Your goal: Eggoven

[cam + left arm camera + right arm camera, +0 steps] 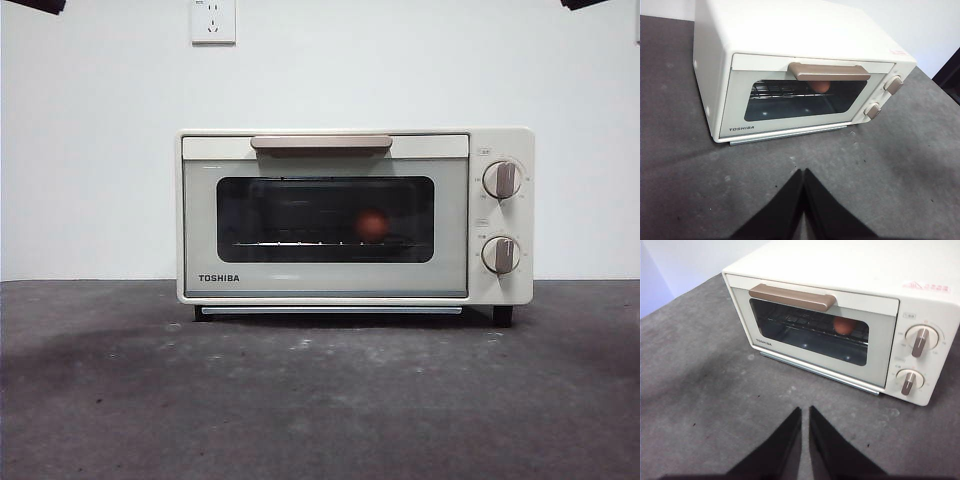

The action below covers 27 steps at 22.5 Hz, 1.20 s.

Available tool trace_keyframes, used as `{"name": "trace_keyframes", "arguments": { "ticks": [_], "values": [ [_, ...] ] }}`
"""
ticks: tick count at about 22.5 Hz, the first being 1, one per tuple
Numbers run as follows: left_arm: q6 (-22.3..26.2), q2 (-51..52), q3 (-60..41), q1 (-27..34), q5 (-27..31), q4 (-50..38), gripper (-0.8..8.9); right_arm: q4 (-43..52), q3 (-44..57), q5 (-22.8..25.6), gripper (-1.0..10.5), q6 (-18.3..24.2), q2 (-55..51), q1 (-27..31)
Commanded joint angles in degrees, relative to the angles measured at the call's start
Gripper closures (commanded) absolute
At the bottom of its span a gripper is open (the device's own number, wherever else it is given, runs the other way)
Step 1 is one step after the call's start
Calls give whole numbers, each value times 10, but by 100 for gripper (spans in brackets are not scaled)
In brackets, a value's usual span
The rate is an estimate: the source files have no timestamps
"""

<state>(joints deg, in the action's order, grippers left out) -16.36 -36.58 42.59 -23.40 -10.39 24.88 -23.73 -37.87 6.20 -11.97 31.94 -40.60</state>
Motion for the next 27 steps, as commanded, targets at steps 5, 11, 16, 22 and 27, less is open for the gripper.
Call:
{"name": "trace_keyframes", "arguments": {
  "ticks": [5,11,16,22,27],
  "values": [
    [9,-1,9,-3,1,-3,806,10,-3,30,943,17,1,-5],
    [9,-1,9,-3,1,-5,806,10,-3,33,943,17,-3,-5],
    [9,-1,9,-3,1,-5,806,10,-3,33,943,17,-3,-5],
    [11,-1,9,-3,1,-5,806,10,-3,33,943,17,-3,-5],
    [118,14,4,20,16,-37,806,10,-3,33,943,17,-3,-5]
  ]
}}
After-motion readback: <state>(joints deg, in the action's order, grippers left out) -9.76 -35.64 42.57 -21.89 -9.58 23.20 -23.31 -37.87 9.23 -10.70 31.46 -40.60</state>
